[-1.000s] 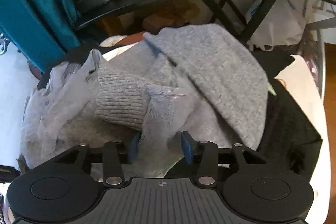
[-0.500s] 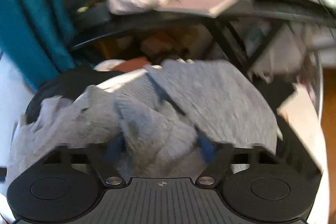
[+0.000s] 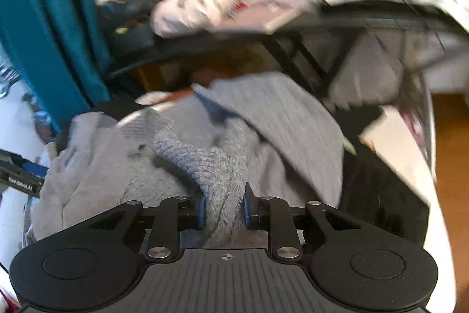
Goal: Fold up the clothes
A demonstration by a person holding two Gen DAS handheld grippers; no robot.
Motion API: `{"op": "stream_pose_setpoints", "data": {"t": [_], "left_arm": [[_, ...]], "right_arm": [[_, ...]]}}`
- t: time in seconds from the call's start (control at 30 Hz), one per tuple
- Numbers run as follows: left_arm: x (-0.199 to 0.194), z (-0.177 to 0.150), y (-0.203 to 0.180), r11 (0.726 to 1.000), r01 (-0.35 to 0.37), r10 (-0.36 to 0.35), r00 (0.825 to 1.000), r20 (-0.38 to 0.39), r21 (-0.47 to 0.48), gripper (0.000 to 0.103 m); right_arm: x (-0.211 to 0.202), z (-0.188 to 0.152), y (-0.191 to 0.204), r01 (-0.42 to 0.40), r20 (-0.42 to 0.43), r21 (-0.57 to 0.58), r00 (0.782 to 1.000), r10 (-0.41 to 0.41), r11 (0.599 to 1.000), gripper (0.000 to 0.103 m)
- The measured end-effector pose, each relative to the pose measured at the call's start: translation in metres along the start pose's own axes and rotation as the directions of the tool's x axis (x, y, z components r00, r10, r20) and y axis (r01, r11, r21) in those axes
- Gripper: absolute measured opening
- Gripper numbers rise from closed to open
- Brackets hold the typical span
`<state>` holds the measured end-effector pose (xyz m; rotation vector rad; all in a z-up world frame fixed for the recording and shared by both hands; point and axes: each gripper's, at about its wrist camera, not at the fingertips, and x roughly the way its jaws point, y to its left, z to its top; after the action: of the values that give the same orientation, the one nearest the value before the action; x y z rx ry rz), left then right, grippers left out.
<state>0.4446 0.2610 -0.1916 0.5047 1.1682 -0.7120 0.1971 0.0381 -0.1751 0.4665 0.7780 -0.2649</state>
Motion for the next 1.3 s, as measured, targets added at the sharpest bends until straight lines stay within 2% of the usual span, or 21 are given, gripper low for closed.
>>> {"op": "stream_pose_setpoints", "data": {"t": [0.03,0.1,0.13,0.17,0.2,0.27,0.43,0.57,0.7,0.73,0.77,0.8,0.83,0.87,0.93,1.0,1.03,1.07,1.13,1.23,1.3], "left_arm": [[0.004,0.002,-0.002,1.0,0.01,-0.01,1.0,-0.005,0.002,0.093],[0.0,-0.002,-0.003,1.0,0.019,-0.019,1.0,0.022,0.01,0.079],[-0.004,-0.005,-0.004,0.999,0.029,-0.03,0.999,0.041,0.021,0.056],[-0.011,-0.007,-0.005,0.999,0.036,-0.037,0.998,0.052,0.033,0.039],[-0.018,-0.012,-0.006,0.998,0.031,-0.034,0.998,0.058,0.048,0.036],[-0.03,-0.021,-0.005,0.998,0.044,-0.046,0.997,0.056,0.049,0.019],[-0.046,-0.046,0.002,0.988,0.133,-0.131,0.991,0.037,-0.074,0.015],[-0.07,-0.06,0.006,0.983,0.099,-0.08,0.989,0.124,-0.156,0.009],[-0.116,-0.059,0.042,0.934,0.083,0.023,0.957,0.289,-0.348,0.009],[-0.116,-0.058,0.045,0.934,0.072,0.031,0.959,0.281,-0.349,0.009],[-0.117,-0.057,0.048,0.935,0.061,0.04,0.961,0.273,-0.349,0.009],[-0.117,-0.056,0.051,0.936,0.049,0.048,0.963,0.265,-0.349,0.012],[-0.117,-0.055,0.054,0.936,0.038,0.057,0.965,0.256,-0.349,0.021],[-0.117,-0.054,0.057,0.937,0.026,0.065,0.967,0.247,-0.348,0.037],[-0.104,-0.052,0.053,0.948,-0.007,0.075,0.977,0.201,-0.318,0.057],[-0.092,-0.051,0.042,0.959,0.001,0.049,0.984,0.173,-0.282,0.06],[-0.086,-0.05,0.037,0.965,0.006,0.037,0.987,0.157,-0.263,0.066],[-0.078,-0.047,0.031,0.971,0.0,0.033,0.99,0.135,-0.24,0.079],[-0.061,-0.038,0.017,0.986,-0.033,0.05,0.994,0.101,-0.163,0.086],[-0.043,-0.016,0.0,0.998,-0.049,0.051,0.993,0.108,-0.025,0.087],[-0.029,0.001,-0.009,0.999,-0.007,0.003,0.995,0.099,0.047,0.087]], "right_arm": [[0.001,-0.004,0.0,0.016,0.002,0.006,1.0,-0.016,1.0,0.02],[-0.004,-0.006,0.006,0.053,0.033,-0.011,0.998,-0.053,0.999,0.02],[-0.006,-0.006,0.009,0.073,0.051,-0.021,0.996,-0.071,0.997,0.02],[-0.008,-0.004,0.013,0.087,0.074,-0.032,0.994,-0.084,0.996,0.019],[-0.011,-0.001,0.018,0.099,0.103,-0.049,0.99,-0.094,0.994,0.019],[-0.016,0.011,0.029,0.117,0.168,-0.071,0.98,-0.103,0.991,0.018],[0.003,0.072,0.07,0.057,0.256,-0.078,0.966,-0.035,0.995,0.017],[0.015,0.121,0.106,-0.011,0.328,-0.091,0.944,0.041,0.996,0.016],[-0.005,0.146,0.131,-0.101,0.439,-0.201,0.88,0.182,0.974,0.012],[-0.01,0.149,0.132,-0.099,0.459,-0.229,0.866,0.197,0.968,0.012],[-0.012,0.149,0.128,-0.088,0.463,-0.239,0.865,0.193,0.967,0.012],[-0.011,0.147,0.122,-0.076,0.458,-0.24,0.87,0.182,0.968,0.012],[-0.01,0.143,0.114,-0.059,0.444,-0.232,0.882,0.16,0.971,0.012],[-0.008,0.135,0.104,-0.034,0.421,-0.223,0.898,0.128,0.974,0.012],[-0.004,0.11,0.085,0.039,0.363,-0.231,0.93,0.049,0.972,0.011],[0.001,0.079,0.06,0.093,0.279,-0.212,0.96,-0.031,0.973,0.011],[0.004,0.061,0.045,0.115,0.226,-0.185,0.972,-0.072,0.976,0.011],[0.007,0.043,0.031,0.134,0.18,-0.154,0.978,-0.105,0.979,0.011],[0.011,0.011,0.009,0.166,0.107,-0.09,0.982,-0.156,0.982,0.01],[0.024,-0.015,-0.015,0.192,0.04,0.044,0.98,-0.194,0.98,0.011],[0.033,-0.027,-0.025,0.203,0.019,0.106,0.978,-0.206,0.973,0.011]]}}
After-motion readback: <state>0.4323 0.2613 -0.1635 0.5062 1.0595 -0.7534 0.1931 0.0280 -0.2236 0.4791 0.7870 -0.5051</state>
